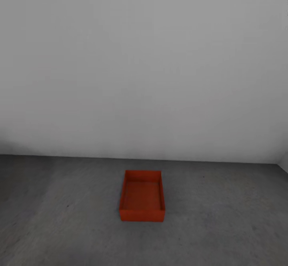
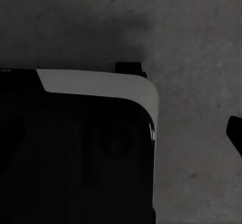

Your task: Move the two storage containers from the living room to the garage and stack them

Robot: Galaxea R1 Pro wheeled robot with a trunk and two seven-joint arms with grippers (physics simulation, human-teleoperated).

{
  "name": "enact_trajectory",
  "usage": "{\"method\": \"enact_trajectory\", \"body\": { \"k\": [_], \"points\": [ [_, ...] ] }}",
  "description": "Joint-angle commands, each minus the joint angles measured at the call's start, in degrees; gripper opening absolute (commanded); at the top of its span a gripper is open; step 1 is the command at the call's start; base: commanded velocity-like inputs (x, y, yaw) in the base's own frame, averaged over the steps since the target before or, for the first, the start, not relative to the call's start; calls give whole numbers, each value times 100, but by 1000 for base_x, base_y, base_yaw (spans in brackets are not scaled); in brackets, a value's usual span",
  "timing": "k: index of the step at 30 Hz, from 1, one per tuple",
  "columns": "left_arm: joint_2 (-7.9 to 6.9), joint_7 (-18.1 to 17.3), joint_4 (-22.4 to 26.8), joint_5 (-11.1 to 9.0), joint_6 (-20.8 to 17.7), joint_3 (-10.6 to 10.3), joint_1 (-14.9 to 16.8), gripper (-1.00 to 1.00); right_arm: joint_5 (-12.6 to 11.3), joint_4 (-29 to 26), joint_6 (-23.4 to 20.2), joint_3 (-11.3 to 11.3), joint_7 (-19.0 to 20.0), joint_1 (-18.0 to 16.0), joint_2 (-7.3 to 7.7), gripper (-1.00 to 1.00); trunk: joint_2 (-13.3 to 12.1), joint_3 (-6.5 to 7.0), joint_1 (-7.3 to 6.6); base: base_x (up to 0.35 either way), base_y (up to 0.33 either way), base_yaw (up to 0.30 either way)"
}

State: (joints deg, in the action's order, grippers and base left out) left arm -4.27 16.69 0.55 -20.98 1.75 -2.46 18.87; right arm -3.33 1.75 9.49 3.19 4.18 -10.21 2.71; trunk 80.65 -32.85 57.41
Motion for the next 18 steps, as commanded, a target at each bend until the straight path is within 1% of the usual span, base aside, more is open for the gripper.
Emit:
{"method": "enact_trajectory", "body": {
  "k": [1,18],
  "points": [
    [-1,10,-2,-47,18,-27,3,100,-36,17,32,32,23,-7,1,100,3,4,0,0,0,0],
    [-1,10,-2,-47,18,-27,3,100,-36,19,2,31,22,-7,-7,100,3,161,0,0,0,0]
  ]
}}
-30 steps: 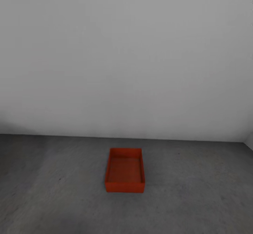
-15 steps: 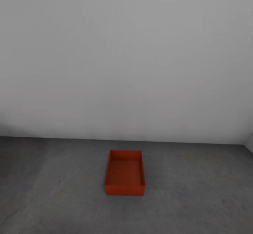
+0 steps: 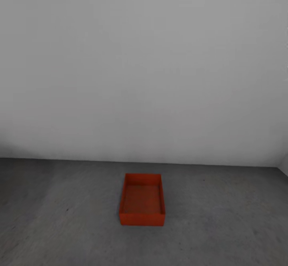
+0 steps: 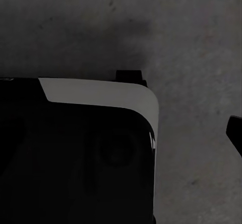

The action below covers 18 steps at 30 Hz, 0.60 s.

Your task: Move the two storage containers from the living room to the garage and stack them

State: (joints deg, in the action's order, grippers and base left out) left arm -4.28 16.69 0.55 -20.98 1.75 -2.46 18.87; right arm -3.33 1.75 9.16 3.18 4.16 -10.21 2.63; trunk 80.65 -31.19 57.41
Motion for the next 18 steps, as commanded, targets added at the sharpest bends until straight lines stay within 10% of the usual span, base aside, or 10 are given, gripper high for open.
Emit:
{"method": "enact_trajectory", "body": {
  "k": [1,18],
  "points": [
    [1,10,-2,-47,18,-27,3,100,-36,19,34,31,23,-8,1,100,3,4,0,0,0,0],
    [1,10,-2,-47,18,-27,3,100,-36,19,60,30,23,0,-7,100,3,160,0,0,0,0]
  ]
}}
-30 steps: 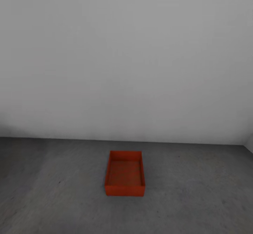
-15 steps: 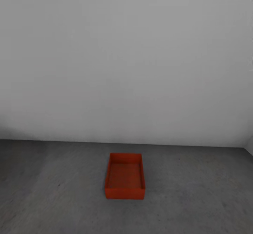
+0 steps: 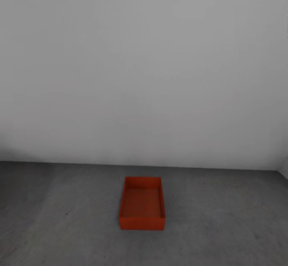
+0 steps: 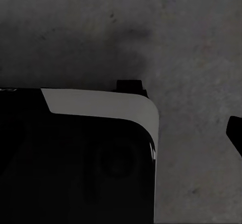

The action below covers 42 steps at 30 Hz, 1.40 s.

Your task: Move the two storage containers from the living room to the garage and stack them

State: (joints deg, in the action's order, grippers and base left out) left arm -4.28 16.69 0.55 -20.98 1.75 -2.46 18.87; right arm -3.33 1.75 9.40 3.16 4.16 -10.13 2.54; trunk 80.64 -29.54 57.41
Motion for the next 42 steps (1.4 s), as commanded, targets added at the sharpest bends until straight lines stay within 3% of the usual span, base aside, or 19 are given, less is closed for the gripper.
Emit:
{"method": "enact_trajectory", "body": {
  "k": [1,29,42],
  "points": [
    [2,10,-2,-46,18,-27,3,100,-36,19,44,34,24,6,1,100,3,4,0,0,0,0],
    [2,10,-2,-46,18,-27,3,100,-40,19,56,27,17,20,4,100,3,261,0,0,0,0],
    [1,10,-2,-46,18,-27,3,100,-105,19,38,11,-188,20,26,100,3,279,0,0,0,-122]
  ]
}}
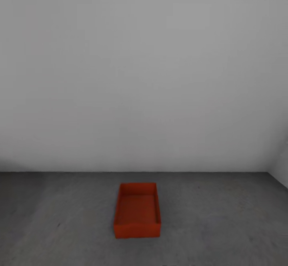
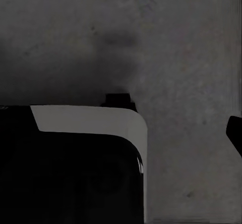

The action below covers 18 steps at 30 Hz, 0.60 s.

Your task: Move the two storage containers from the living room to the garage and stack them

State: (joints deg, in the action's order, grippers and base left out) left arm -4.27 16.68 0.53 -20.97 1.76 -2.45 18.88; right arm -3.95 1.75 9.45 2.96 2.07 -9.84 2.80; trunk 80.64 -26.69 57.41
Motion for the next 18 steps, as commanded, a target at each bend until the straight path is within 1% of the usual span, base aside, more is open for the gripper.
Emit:
{"method": "enact_trajectory", "body": {
  "k": [1,18],
  "points": [
    [-1,10,0,-47,18,-27,2,100,-43,19,33,30,12,-9,-3,100,3,-6,0,0,0,-283],
    [1,10,0,-47,18,-28,2,100,-9,19,-4,38,-5,-9,-25,100,3,-6,0,0,0,-293]
  ]
}}
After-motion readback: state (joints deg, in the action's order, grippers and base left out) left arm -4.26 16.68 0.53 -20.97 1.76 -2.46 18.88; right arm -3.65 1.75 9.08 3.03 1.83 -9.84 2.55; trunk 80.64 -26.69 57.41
